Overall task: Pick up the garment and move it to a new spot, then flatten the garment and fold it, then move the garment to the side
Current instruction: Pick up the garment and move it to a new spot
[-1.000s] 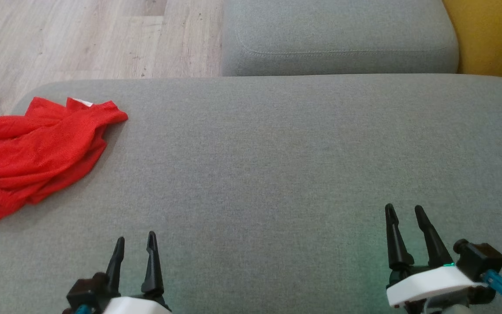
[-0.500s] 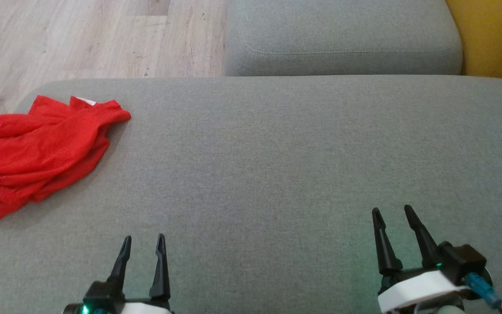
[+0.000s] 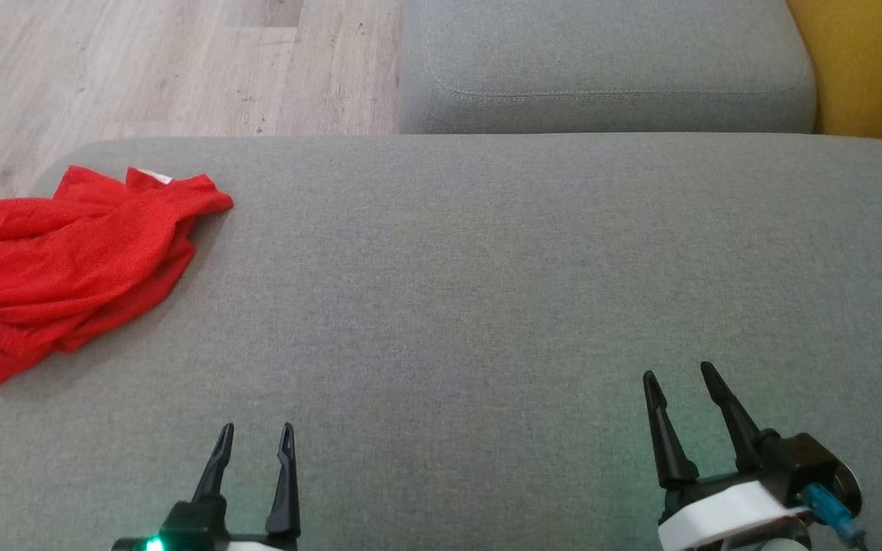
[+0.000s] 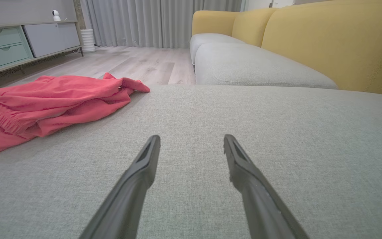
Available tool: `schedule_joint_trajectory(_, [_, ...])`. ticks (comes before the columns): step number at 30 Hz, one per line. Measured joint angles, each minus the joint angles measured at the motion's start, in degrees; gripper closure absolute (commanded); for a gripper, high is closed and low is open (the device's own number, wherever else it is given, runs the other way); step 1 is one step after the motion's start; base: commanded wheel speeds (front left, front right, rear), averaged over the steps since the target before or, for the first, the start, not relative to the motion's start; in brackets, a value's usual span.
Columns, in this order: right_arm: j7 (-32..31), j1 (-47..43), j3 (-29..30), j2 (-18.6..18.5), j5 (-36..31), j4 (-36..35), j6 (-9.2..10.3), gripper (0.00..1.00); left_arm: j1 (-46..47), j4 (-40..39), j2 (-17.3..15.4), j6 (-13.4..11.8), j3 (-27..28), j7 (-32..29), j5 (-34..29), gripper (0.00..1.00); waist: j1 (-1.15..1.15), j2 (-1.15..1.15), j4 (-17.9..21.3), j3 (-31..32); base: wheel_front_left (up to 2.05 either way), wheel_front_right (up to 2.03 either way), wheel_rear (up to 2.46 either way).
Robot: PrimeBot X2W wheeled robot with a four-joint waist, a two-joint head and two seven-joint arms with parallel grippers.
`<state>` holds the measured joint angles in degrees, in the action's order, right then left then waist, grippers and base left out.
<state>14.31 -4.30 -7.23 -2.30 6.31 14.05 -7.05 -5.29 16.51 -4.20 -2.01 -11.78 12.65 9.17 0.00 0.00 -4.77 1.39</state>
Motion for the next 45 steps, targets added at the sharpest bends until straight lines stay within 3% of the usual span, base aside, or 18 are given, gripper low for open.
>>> schedule_joint_trajectory(12, [0.0,0.01,0.21,0.0,0.01,0.52,0.0,0.0,0.01,0.07,-0.22,-0.52,-0.94,-0.33,0.6,0.0,0.0,0.0,-0.27,-0.04,0.0,0.0,0.0])
schedule_joint_trajectory(18, [0.01,-0.1,1.36,-0.03,-0.01,0.46,0.0,0.0,0.25,0.1,-0.27,-0.57,-1.31,-0.52,0.6,0.0,0.0,0.0,-2.57,0.01,0.0,0.0,0.0])
schedule_joint_trajectory(30, [0.05,-0.53,1.16,-0.04,-0.26,-0.3,0.0,0.0,0.42,-1.37,-2.81,-2.38,0.63,-0.64,0.97,0.0,0.0,0.0,-18.15,0.32,0.0,0.0,0.0])
schedule_joint_trajectory(34, [0.05,0.69,-2.41,-0.04,-0.26,0.11,0.0,0.0,-0.76,-3.49,-3.11,-4.1,2.91,-0.43,2.49,0.0,-0.01,0.0,-23.01,0.06,0.0,0.0,0.0])
schedule_joint_trajectory(45, [0.05,4.71,-5.43,-0.09,-0.33,2.5,0.0,0.0,-3.32,-6.22,-4.56,-5.06,4.52,0.53,2.97,0.0,0.0,0.0,-25.61,-1.74,0.0,0.0,0.0])
